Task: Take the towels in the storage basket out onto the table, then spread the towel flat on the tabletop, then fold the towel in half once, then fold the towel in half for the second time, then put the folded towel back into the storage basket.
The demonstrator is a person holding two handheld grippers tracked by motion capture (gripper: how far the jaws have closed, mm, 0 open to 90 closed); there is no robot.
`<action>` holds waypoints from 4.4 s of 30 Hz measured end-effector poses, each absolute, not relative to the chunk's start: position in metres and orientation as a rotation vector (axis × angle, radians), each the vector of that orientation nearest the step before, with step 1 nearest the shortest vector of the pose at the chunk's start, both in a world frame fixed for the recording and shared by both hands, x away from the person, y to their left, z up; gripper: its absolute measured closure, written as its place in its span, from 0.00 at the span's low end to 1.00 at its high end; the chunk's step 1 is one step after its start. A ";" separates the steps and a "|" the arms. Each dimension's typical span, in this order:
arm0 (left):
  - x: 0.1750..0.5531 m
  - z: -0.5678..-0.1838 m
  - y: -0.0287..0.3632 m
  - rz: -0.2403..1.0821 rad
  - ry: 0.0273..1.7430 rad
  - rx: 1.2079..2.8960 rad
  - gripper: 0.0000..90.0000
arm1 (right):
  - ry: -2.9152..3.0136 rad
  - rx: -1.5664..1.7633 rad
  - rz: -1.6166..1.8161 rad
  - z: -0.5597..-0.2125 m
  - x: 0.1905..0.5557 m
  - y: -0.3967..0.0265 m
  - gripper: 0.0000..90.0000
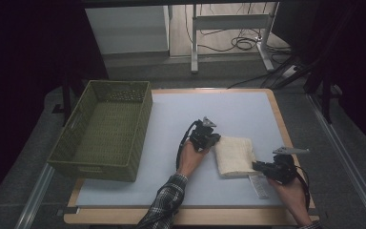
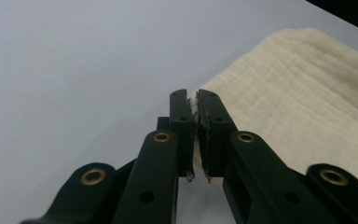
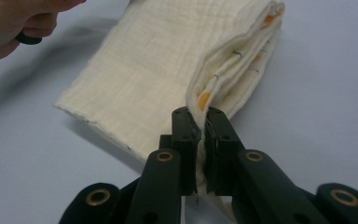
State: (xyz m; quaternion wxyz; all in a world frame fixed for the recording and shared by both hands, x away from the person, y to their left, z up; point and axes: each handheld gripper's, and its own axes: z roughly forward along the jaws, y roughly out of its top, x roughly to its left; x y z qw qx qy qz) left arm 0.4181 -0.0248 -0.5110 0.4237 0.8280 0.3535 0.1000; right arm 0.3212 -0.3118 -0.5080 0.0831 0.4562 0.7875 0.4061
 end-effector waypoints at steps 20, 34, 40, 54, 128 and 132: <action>0.412 -0.490 0.002 0.261 0.889 2.019 0.95 | 2.370 1.236 1.294 -0.483 0.316 -0.286 0.93; 0.407 -0.475 0.027 0.291 0.917 1.992 0.95 | 2.389 1.155 1.325 -0.472 0.320 -0.262 0.93; 0.405 -0.470 0.039 0.308 0.932 1.977 0.95 | 2.404 1.122 1.337 -0.469 0.322 -0.249 0.93; 0.399 -0.454 0.070 0.356 0.957 1.985 0.95 | 2.435 1.054 1.346 -0.462 0.329 -0.217 0.92; 0.375 -0.377 0.206 0.605 1.121 2.082 0.94 | 2.522 0.864 1.503 -0.420 0.349 -0.079 0.92; 0.373 -0.372 0.215 0.620 1.136 2.071 0.95 | 2.521 0.847 1.510 -0.418 0.350 -0.069 0.92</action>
